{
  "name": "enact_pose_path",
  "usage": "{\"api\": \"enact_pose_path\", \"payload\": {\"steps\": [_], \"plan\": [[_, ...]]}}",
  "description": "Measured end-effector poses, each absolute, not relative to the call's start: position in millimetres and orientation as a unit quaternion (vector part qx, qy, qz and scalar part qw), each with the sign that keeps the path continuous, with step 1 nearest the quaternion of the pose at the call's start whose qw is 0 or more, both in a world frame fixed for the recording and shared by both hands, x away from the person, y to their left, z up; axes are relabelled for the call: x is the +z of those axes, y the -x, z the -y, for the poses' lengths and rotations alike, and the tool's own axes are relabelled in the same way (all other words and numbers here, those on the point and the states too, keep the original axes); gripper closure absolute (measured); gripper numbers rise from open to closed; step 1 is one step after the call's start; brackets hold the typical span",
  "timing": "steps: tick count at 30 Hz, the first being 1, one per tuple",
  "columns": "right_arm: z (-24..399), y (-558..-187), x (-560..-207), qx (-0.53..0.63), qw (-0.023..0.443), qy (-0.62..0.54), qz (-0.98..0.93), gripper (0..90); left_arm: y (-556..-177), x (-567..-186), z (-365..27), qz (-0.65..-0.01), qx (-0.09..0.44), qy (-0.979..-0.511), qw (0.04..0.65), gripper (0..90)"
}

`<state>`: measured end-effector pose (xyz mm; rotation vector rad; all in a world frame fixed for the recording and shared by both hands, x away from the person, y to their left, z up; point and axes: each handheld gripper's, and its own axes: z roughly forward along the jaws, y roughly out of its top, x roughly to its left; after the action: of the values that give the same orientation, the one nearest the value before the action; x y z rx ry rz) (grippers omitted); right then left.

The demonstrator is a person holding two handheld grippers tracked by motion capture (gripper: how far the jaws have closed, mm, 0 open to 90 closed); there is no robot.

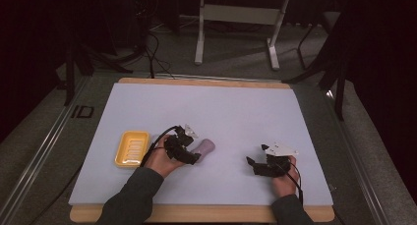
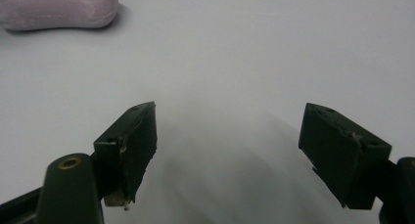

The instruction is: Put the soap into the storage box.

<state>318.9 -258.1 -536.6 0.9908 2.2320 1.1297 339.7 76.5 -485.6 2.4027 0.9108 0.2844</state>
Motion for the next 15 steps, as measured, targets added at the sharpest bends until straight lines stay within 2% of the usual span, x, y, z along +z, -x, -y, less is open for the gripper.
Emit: {"api": "enact_pose_path", "payload": {"steps": [15], "plan": [[258, -319, -537, 0.410, 0.223, -0.358, -0.809, 21.6, -348, -488, -63, -0.335, 0.101, -0.898, 0.267, 35.3]]}}
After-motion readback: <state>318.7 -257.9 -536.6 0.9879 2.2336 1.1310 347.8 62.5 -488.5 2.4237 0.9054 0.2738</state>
